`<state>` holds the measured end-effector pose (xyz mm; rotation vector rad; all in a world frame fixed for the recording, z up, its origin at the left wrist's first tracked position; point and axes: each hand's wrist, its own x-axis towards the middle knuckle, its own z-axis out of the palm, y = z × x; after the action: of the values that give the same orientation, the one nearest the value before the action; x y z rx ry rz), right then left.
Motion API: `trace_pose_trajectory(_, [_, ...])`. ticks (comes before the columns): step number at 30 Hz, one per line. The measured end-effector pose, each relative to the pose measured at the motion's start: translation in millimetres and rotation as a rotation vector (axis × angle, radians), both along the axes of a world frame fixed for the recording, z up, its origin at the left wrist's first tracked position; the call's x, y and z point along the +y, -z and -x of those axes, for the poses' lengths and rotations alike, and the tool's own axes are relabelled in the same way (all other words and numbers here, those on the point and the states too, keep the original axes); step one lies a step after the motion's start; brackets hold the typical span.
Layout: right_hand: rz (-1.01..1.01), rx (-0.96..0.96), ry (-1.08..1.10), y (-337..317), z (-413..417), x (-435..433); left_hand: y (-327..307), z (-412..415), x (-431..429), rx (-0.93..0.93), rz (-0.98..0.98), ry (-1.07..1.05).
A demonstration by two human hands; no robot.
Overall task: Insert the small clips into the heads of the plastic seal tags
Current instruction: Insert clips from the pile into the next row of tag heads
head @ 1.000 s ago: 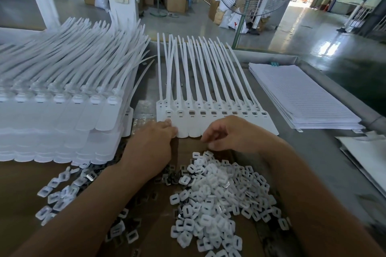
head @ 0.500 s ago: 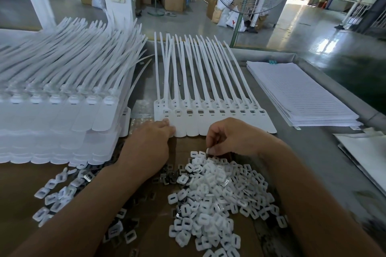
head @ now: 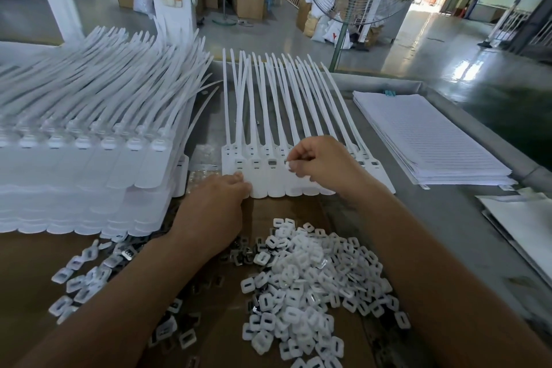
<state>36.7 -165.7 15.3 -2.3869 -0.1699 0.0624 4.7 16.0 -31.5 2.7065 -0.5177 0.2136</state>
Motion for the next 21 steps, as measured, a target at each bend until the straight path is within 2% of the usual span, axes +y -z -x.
trace_pose_trajectory(7, [0.031, -0.086, 0.090, 14.0, -25.2, 12.9, -1.4, 2.6, 1.2, -0.007, -0.014, -0.002])
trace_pose_trajectory(21, [0.157, -0.053, 0.091, 24.3, -35.4, 23.8, -3.5, 4.2, 1.9, -0.007, -0.029, 0.000])
